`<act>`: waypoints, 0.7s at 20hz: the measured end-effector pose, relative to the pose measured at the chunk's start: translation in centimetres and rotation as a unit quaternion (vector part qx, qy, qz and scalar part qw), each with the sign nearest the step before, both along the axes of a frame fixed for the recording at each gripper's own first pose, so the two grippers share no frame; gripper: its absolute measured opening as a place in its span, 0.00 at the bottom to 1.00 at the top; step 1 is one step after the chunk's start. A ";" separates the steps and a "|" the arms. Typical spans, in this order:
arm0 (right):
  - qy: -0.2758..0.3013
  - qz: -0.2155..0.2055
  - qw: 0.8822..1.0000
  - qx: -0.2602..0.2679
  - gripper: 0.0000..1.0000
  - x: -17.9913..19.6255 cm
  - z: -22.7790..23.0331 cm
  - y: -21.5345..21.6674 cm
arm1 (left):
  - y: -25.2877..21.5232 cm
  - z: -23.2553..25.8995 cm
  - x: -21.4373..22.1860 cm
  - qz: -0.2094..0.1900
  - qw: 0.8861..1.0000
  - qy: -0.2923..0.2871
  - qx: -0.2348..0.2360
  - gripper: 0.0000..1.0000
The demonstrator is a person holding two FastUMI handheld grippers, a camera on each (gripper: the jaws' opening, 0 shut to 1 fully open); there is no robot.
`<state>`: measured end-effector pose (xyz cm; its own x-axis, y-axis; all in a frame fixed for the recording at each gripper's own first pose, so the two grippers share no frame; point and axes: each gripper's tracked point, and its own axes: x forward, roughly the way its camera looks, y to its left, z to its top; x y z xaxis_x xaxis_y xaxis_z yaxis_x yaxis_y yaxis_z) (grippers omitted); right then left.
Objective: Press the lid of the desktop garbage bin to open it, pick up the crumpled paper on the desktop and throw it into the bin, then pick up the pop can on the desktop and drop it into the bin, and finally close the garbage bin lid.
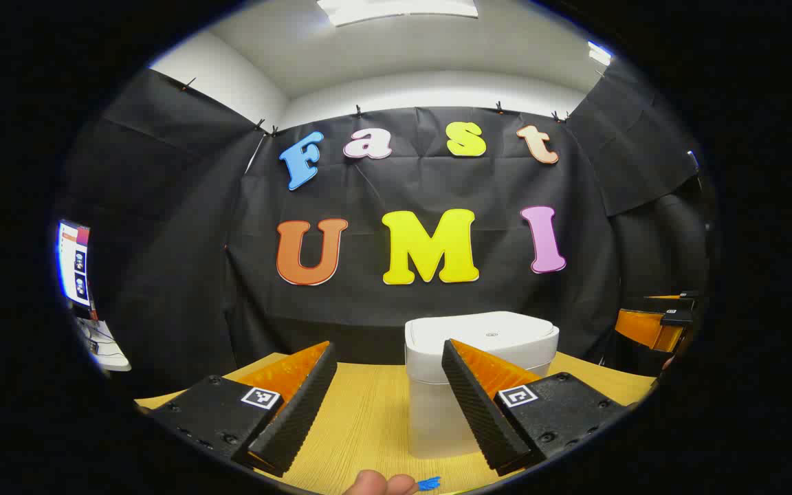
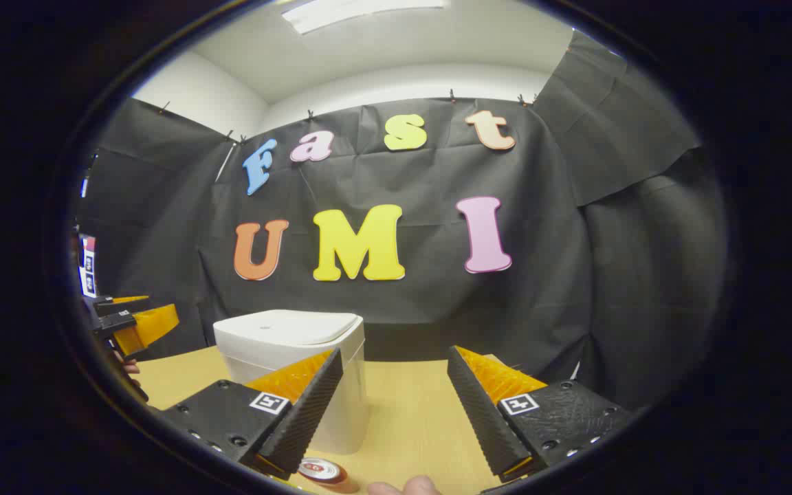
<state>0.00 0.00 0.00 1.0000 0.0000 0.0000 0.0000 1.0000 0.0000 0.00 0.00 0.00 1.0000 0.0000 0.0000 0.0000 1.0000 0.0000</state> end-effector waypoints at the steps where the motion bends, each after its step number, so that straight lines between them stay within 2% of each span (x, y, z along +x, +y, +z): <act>1: 0.000 0.000 1.000 -0.001 0.97 0.0 0.0 0.0 | 0.1 0.2 0.0 0.002 1.000 0.000 0.002 0.99; 14: 0.002 0.004 1.000 0.001 0.95 0.1 -0.5 0.1 | 0.2 -0.4 -0.1 0.007 1.000 0.005 0.002 0.99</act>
